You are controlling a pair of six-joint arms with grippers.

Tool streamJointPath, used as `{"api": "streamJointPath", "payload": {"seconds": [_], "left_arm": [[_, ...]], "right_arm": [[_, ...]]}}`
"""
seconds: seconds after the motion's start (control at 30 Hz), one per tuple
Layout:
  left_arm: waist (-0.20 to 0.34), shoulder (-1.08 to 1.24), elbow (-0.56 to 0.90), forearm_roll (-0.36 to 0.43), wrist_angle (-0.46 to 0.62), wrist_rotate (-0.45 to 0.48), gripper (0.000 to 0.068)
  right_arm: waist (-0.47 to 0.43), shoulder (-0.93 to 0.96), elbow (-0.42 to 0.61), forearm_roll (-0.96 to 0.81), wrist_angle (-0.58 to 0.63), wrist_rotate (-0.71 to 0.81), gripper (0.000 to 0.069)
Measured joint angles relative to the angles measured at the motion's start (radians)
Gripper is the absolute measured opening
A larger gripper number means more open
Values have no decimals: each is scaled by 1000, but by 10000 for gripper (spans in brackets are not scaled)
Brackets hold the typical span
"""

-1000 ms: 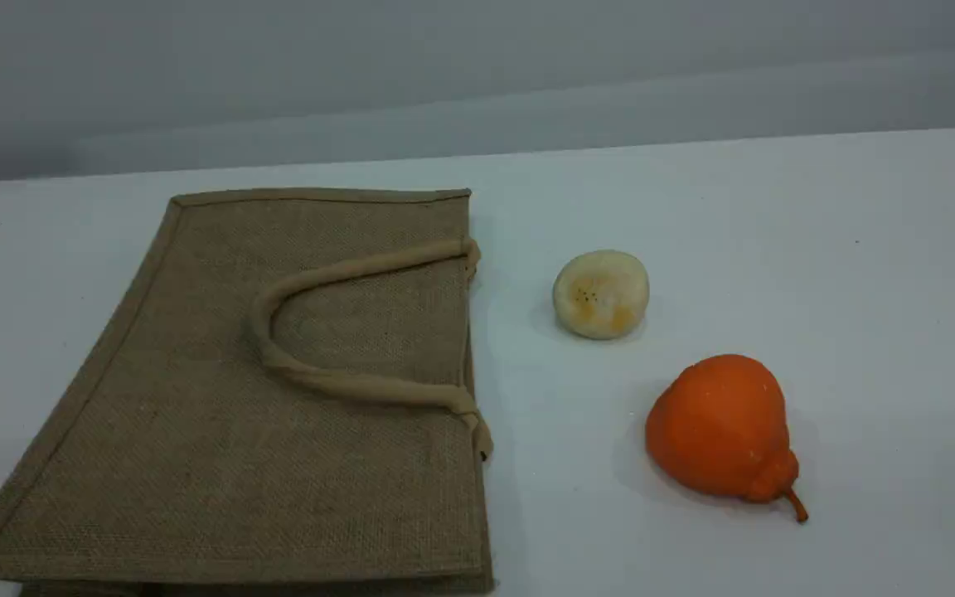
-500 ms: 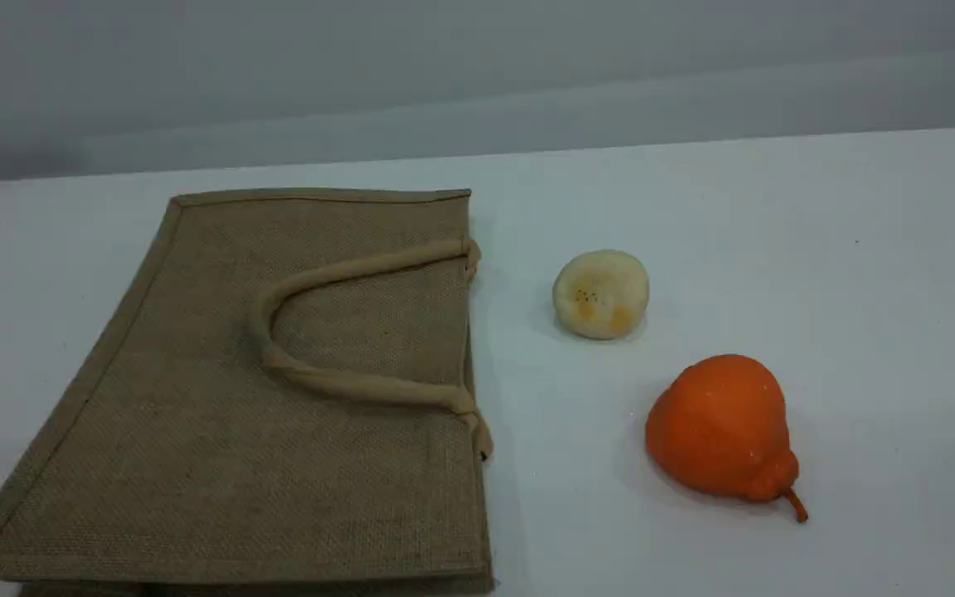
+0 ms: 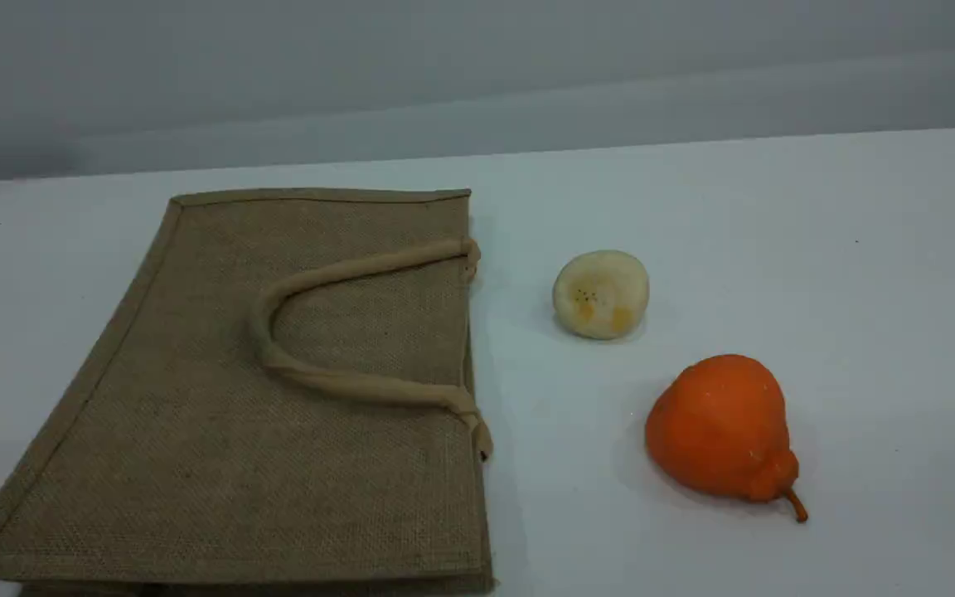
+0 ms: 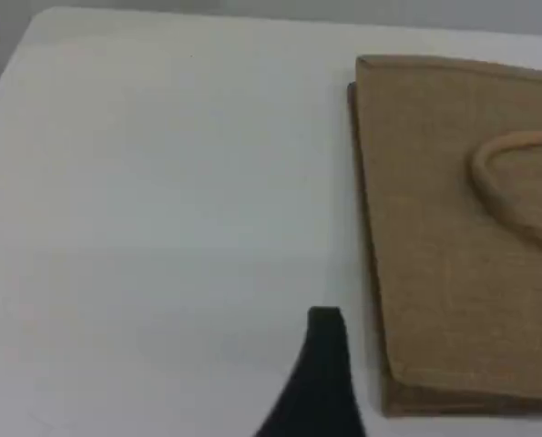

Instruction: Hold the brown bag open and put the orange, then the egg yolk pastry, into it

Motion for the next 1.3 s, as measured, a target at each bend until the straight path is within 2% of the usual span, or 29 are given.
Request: {"api": "streamJointPath", "payload": {"seconds": [0.17,0.3,0.6,0.73,0.87,1.3], "left_arm": [[-2,28,-50,3,-29,-13,591],[-8,121,-125,9,-39,-13,591],[-8,438,-333,-3,-90,-13,591],[-8,591,-403,-5,-126,-13,591],[-8,740,-453,-3,-192,-10,591],[-8,1196,-584,5,-198,-10,591]], "right_arm": [[0,21,-61,6,-27,30,563],[1,127,-138,6,-31,39,563],[1,382,-323,27,-190,39,563],[1,501,-386,26,-203,38,563],[1,626,-410,47,-213,34,563],[1,957,-482,47,-227,34,563]]}}
